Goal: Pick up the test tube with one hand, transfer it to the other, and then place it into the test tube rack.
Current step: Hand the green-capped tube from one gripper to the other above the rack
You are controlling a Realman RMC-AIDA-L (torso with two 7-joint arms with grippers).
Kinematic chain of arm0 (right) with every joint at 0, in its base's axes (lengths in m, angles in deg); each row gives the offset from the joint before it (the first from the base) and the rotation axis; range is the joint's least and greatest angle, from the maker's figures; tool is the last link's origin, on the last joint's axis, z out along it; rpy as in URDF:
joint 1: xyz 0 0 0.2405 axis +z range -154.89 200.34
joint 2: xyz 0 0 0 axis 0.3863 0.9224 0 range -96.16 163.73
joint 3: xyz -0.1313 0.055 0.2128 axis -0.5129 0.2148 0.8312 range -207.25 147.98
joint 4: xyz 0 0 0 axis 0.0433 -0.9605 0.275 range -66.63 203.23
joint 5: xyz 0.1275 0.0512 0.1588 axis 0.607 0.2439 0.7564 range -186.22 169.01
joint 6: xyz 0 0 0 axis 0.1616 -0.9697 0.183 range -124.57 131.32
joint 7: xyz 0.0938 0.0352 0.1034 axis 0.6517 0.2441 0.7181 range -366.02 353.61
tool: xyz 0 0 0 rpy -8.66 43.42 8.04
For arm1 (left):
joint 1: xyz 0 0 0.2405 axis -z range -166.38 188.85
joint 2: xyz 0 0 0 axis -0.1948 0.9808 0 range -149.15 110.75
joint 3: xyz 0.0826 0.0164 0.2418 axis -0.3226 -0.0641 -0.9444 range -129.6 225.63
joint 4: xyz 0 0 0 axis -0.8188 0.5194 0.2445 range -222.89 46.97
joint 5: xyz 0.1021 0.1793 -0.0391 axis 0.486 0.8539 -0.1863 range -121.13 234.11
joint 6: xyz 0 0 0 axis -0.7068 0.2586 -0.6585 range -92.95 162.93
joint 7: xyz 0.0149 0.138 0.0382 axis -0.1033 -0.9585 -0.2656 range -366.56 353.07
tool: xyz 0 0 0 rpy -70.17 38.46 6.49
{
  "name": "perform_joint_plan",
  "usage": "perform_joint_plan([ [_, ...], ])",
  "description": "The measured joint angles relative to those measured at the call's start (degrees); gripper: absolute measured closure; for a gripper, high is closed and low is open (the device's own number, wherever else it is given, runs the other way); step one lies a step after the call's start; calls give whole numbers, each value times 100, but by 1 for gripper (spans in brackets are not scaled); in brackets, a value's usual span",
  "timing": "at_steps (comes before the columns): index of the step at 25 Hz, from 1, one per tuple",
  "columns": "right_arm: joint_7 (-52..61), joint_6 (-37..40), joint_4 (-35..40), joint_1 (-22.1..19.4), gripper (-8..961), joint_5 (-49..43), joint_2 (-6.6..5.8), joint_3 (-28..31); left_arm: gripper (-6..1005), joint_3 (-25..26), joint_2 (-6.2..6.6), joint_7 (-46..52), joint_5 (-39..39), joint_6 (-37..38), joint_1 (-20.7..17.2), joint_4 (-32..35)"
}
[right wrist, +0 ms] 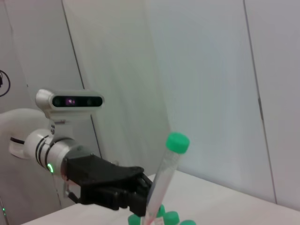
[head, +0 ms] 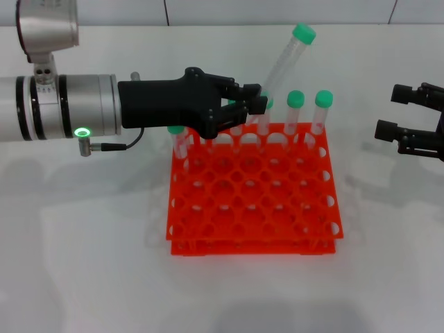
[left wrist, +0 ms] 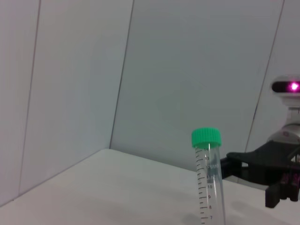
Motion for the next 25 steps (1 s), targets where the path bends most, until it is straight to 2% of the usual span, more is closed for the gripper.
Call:
perform_joint_plan([
  [12,17,31,-47,306,110,90,35,-65,814,-199,-5,-9,4,0,-17,-19],
  [25,10,-65,-76,493,110,436,54,-449,814,-330,-12,-29,3,64,-24,-19],
])
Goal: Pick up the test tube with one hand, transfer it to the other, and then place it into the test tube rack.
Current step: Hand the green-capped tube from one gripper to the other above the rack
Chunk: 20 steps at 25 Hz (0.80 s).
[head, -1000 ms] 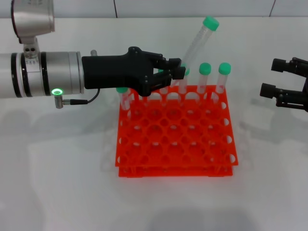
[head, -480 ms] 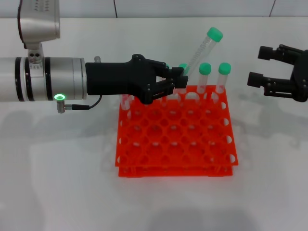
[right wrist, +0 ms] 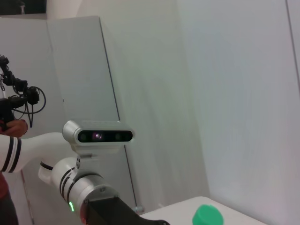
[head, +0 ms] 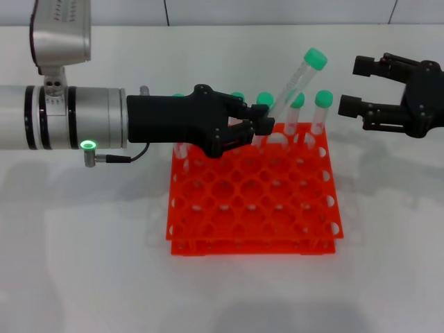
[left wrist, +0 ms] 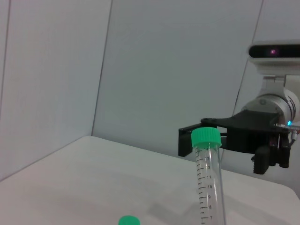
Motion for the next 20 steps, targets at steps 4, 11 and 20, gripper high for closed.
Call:
perform_joint_plan([
  [4,-3,-30,-38,97,110,6,34,-80,814,-12,1,-2,7,1,-9,0],
  [11,-21,-152,-63,210,109,248,49,-408,815,-13,1,-12,2,7,-7,2],
  [20,-26,-235,-69,309,110,324,52,-526,815,-13,1,-13,-13,71,-7,7],
])
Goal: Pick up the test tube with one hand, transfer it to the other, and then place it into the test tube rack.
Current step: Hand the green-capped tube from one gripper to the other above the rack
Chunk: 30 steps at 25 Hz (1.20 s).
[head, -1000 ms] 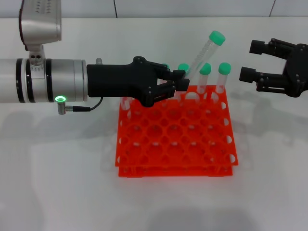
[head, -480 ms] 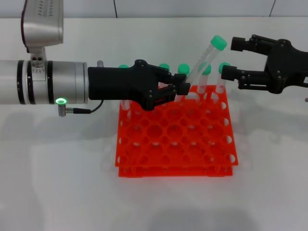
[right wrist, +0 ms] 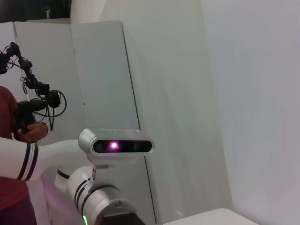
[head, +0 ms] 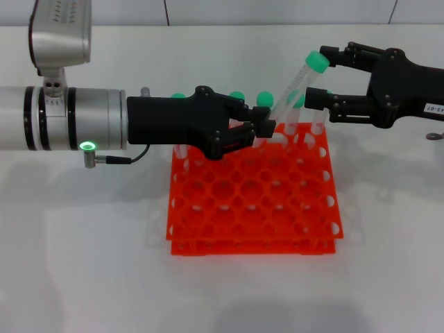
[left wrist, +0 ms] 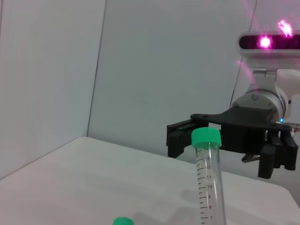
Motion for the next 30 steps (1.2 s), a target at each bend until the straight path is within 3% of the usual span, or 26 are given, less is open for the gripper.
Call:
perform_joint_plan([
  [7,0,-48,-5,0,119,24,-2,-12,815,0,0,0,-10,0,10,-5],
  [20,-17,-58,-65,57,426,131,-4,-62,815,-1,-15,0,10,-5,12,-7],
  [30,-18,-157,-72,88,424,136,-1,-124,815,-127,-18,0,-14,-5,29,-8],
])
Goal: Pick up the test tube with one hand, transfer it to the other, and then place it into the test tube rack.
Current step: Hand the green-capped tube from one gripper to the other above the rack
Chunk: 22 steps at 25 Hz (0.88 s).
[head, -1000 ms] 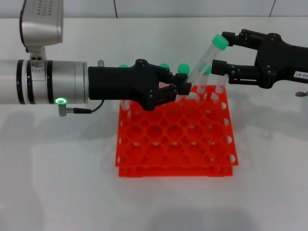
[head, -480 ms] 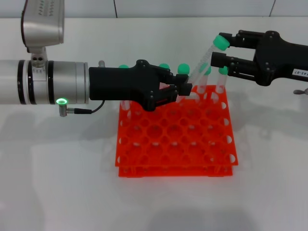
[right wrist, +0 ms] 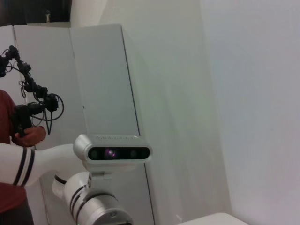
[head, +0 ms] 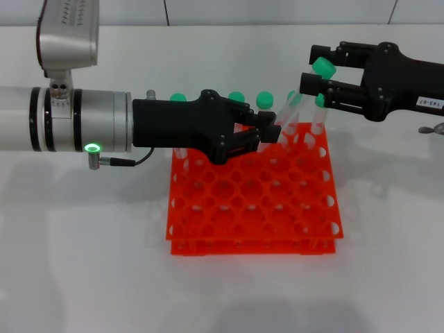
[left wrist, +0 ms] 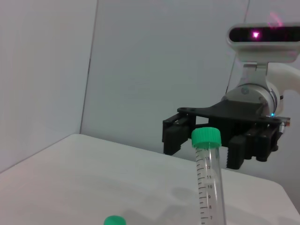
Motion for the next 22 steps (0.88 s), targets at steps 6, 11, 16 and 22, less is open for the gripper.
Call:
perform_joint_plan([
  [6,0,-41,0,0,423,6,0,-12,815,-6,1,0,-42,1,-17,3],
  [11,0,-46,0,-2,423,5,0,-16,815,-13,2,0,-48,1,-20,8],
  [16,0,-50,1,-2,424,5,0,-18,815,-14,11,0,-50,-14,-20,3],
  [22,1,-50,1,-3,424,5,0,-18,815,-14,9,0,-38,-38,-42,0],
])
